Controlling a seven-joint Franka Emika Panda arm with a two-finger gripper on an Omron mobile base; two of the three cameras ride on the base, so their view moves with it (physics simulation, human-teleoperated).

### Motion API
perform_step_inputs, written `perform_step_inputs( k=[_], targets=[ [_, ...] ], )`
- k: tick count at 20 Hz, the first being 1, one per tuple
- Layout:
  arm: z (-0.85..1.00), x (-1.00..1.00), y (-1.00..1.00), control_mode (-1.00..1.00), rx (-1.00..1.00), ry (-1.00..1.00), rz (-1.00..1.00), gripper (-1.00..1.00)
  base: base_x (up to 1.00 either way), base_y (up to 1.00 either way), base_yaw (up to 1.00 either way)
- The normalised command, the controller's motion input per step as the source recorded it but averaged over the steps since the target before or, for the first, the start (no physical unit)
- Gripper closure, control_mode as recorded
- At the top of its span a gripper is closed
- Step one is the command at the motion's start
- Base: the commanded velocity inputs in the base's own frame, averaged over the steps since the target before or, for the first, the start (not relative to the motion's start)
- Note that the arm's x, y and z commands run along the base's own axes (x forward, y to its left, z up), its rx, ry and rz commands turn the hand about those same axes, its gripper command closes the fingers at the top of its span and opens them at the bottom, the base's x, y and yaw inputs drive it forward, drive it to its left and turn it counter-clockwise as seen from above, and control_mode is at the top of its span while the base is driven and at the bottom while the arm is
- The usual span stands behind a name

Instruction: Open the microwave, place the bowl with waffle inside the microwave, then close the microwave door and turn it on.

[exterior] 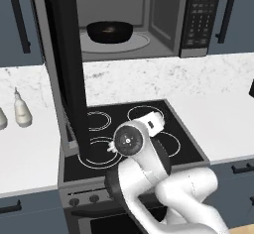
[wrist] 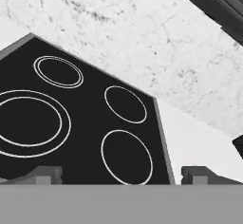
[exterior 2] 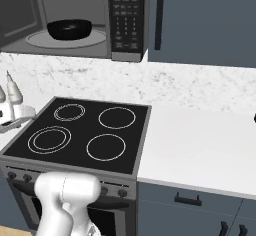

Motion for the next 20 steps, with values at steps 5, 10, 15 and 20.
perform_step_inputs(
  k=[5,10,15,20],
  targets=[
    [-0.59,0.12,0.23,-1.0,-0.38,0.0,0.18,-1.0,0.0,0.0,0.0],
    [-0.18,-0.06,0.6,-1.0,-0.36,0.0,0.08,-1.0,0.0,0.0,0.0],
    [-0.03,-0.29,0.85,-1.0,-0.38,0.0,-0.01,1.0,0.0,0.0,0.0],
    [0.02,-0.39,0.63,-1.0,-0.35,0.0,-0.08,1.0,0.0,0.0,0.0]
  ],
)
